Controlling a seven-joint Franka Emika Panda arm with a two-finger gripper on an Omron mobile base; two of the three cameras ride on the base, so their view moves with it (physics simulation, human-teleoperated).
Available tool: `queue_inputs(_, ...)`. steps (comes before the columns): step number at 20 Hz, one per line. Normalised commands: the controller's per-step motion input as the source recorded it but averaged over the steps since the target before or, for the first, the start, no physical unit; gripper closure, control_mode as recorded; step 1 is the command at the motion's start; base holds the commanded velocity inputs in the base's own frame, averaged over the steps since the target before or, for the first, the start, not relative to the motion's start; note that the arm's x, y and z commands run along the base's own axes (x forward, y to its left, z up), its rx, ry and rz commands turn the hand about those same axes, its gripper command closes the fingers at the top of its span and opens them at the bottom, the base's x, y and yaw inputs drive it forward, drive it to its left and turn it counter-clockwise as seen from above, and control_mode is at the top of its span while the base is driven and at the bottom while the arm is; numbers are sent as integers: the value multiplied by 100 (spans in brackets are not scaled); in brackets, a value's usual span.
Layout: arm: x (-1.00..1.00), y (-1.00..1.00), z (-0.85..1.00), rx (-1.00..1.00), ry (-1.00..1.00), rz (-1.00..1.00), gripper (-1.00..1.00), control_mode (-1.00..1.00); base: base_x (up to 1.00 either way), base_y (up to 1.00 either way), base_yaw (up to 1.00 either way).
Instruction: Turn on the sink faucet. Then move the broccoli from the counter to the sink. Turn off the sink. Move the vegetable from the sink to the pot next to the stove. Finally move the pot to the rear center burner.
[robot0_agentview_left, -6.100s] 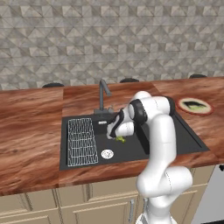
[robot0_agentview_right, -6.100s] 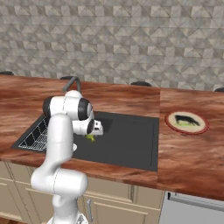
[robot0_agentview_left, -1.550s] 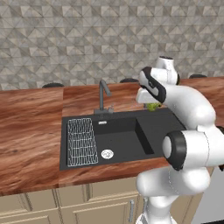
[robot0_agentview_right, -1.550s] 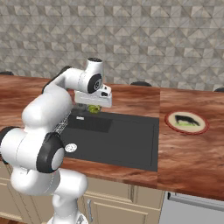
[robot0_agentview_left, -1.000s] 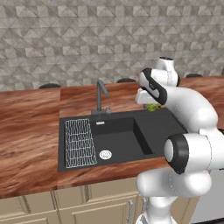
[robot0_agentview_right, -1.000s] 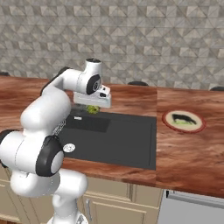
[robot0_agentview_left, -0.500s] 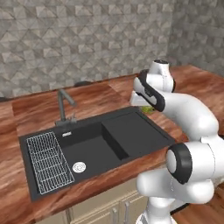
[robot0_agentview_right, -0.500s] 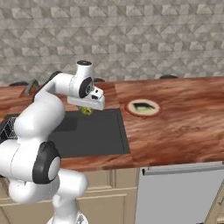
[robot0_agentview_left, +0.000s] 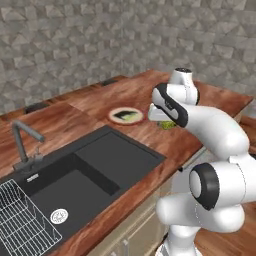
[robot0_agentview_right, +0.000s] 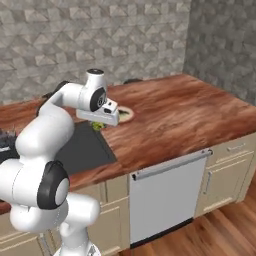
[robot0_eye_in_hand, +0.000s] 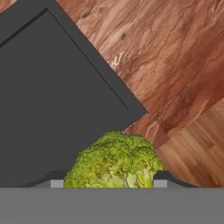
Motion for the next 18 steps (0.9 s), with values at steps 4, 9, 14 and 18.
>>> queue_inputs(4,0,0,0,0,0,0,100,100,0,-1,-56)
queue_inputs(9,0,0,0,0,0,0,100,100,0,-2,-53)
queue_inputs(14,0,0,0,0,0,0,100,100,16,-19,-50)
queue_inputs(18,0,0,0,0,0,0,100,100,33,-41,-51)
